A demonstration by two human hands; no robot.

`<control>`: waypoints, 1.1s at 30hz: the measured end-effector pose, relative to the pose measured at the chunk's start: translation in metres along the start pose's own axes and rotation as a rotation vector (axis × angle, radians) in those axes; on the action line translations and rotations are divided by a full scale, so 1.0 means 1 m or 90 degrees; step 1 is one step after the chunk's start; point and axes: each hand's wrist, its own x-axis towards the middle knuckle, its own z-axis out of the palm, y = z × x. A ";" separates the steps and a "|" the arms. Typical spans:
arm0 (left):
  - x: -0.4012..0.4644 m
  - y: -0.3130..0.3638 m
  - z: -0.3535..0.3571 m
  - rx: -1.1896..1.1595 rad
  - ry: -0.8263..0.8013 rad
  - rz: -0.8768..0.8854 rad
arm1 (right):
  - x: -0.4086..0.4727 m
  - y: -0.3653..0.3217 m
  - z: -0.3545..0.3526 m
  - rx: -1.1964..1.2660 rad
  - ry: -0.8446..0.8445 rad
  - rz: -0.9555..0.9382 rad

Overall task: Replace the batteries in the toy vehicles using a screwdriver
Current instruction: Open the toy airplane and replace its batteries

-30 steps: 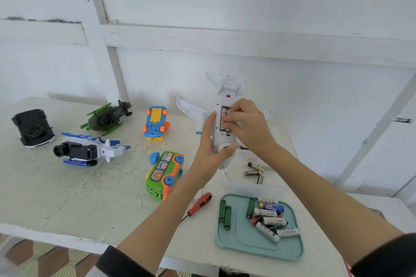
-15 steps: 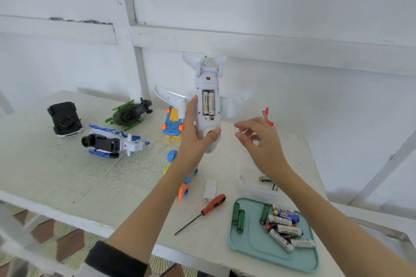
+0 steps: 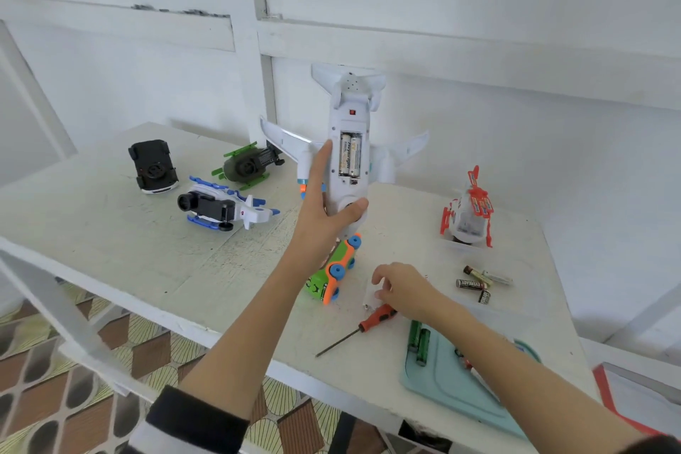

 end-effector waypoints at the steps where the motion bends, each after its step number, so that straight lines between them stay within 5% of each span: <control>1: -0.001 -0.001 -0.001 0.000 0.001 -0.002 | 0.002 0.000 0.002 -0.025 -0.010 0.017; 15: -0.007 0.002 0.000 -0.003 -0.003 -0.015 | 0.012 -0.008 0.019 0.113 0.042 0.092; 23: -0.008 0.003 0.000 -0.001 -0.002 -0.011 | 0.018 -0.014 0.024 -0.013 0.026 0.120; 33: -0.003 -0.007 -0.003 -0.014 0.001 -0.024 | 0.015 -0.006 0.015 0.285 0.083 0.117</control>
